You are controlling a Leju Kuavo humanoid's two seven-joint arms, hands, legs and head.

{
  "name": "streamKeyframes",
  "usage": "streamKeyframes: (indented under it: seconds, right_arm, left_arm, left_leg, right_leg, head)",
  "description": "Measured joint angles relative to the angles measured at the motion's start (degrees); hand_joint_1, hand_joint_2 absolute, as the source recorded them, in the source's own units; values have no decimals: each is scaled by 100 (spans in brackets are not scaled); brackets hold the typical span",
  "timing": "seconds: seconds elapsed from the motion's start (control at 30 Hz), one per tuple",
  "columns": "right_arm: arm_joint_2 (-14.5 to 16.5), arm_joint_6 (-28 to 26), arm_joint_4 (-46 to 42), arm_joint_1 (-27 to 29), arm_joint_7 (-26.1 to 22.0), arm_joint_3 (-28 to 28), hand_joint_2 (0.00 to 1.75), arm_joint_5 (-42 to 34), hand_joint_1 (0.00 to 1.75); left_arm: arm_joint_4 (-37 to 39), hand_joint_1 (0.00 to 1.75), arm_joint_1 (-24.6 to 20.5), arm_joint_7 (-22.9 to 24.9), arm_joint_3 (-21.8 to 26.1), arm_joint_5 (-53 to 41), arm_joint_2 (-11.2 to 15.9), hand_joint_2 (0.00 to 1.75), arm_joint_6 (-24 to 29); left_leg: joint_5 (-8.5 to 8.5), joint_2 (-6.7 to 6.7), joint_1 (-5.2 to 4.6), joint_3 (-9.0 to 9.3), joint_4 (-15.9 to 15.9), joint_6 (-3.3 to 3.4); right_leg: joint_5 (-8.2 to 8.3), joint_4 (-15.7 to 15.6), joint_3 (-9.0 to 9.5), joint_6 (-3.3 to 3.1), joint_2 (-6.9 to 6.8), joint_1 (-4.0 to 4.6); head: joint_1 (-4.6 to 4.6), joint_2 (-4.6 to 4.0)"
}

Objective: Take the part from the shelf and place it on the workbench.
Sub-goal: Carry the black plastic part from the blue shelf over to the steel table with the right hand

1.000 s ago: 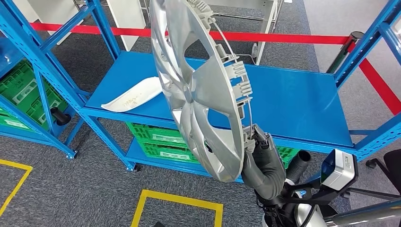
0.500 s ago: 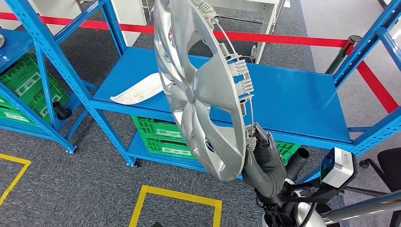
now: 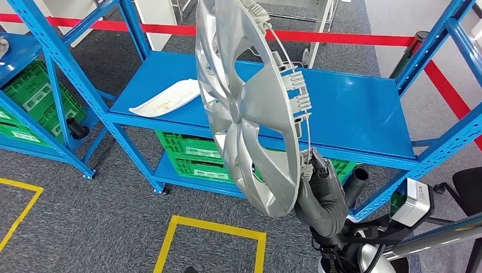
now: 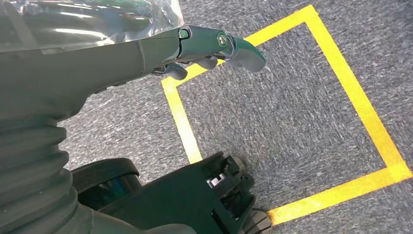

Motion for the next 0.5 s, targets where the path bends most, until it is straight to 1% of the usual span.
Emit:
streamKeyframes:
  seconds: [0.03, 0.1, 0.13, 0.17, 0.2, 0.23, 0.27, 0.3, 0.33, 0.37, 0.4, 0.43, 0.47, 0.5]
  right_arm:
    - [0, -1, 0, -1, 3, -1, 175, -1, 175]
    - [0, -4, 0, -2, 3, -2, 175, -1, 175]
    - [0, -7, 1, 0, 4, -2, 175, -1, 175]
    - [0, -10, 1, 1, 5, -2, 175, -1, 175]
    - [0, -13, 1, 2, 6, -2, 175, -1, 175]
    - [0, -15, 1, 3, 7, -2, 175, -1, 175]
    - [0, -16, 0, 4, 8, -3, 175, -1, 175]
    - [0, -17, 0, 2, 8, -3, 175, -1, 175]
    - [0, -17, 0, 0, 7, -4, 175, -1, 175]
    - [0, -18, 0, 0, 7, -4, 175, -1, 175]
    - [0, -19, 0, -1, 6, -5, 175, -1, 175]
    - [0, -21, 0, 1, 5, -7, 175, -1, 175]
    - [0, -23, 0, 4, 5, -8, 175, -1, 175]
    - [0, -25, 0, 4, 5, -10, 175, -1, 175]
  left_arm:
    - [-1, 0, 0, 1, 0, 3, 2, 175, 1]
    - [-2, 0, 1, 1, 0, 8, 3, 175, 1]
    - [-2, 0, 1, 0, 0, 9, 4, 175, 1]
    - [-2, 0, 2, 0, 0, 9, 4, 175, 1]
    - [-2, 0, 2, 1, 0, 9, 5, 175, 1]
    - [-2, 0, 0, 0, 0, 9, 7, 175, 1]
    - [-2, 0, -3, 0, 0, 9, 8, 175, 1]
    - [-2, 0, -7, -1, 0, 9, 8, 175, 3]
    - [-3, 0, -10, -1, 0, 10, 8, 175, 4]
    - [-3, 0, -10, -1, 0, 11, 9, 175, 6]
    - [-4, 0, -6, -1, 0, 13, 11, 175, 8]
    - [-4, 0, -2, -1, 0, 14, 11, 175, 8]
    - [-4, 0, -1, -1, 0, 16, 11, 175, 8]
    - [-4, 0, -3, -1, 0, 17, 9, 175, 9]
  left_leg:
    - [-198, -4, 9, -72, 236, -28]
    - [-611, -3, 25, -263, 911, -69]
    - [-720, -3, 28, -309, 1160, -78]
    - [-726, -3, 29, -273, 1231, -77]
    - [-631, -3, 28, -138, 1088, -67]
    - [-466, -4, 25, 84, 758, -46]
    - [-323, -8, 19, 324, 355, -16]
    - [-213, -12, 7, 515, 13, 15]
    - [-157, -16, -8, 627, -213, 42]
    - [-154, -20, -22, 659, -313, 60]
    - [-138, -19, -33, 644, -332, 75]
    - [-113, -12, -19, 624, -362, 101]
    - [-76, -1, -6, 604, -394, 130]
    - [-30, 11, 9, 575, -425, 167]
  right_leg:
    - [28, -8, -19, -33, -14, -10]
    - [71, -3, -70, -64, -31, -2]
    - [93, 2, -99, -68, -37, 4]
    - [115, 10, -132, -67, -39, 9]
    - [136, 18, -162, -63, -38, 12]
    - [154, 25, -185, -56, -35, 16]
    - [171, 30, -202, -43, -32, 18]
    - [190, 37, -220, -19, -29, 25]
    - [214, 41, -240, 12, -29, 28]
    - [241, 42, -264, 51, -31, 28]
    - [272, 41, -286, 90, -33, 30]
    - [286, 44, -309, 125, -34, 27]
    - [257, 68, -336, 157, -32, 27]
    - [149, 170, -387, 187, -27, 26]
  head:
    - [-15, 0]
    - [-41, 0]
    - [-42, 0]
    - [-43, 0]
    - [-43, 0]
    - [-43, 0]
    - [-43, 0]
    - [-41, 0]
    - [-40, 0]
    - [-39, 0]
    - [-39, 0]
    - [-39, 0]
    - [-37, 0]
    - [-23, 0]
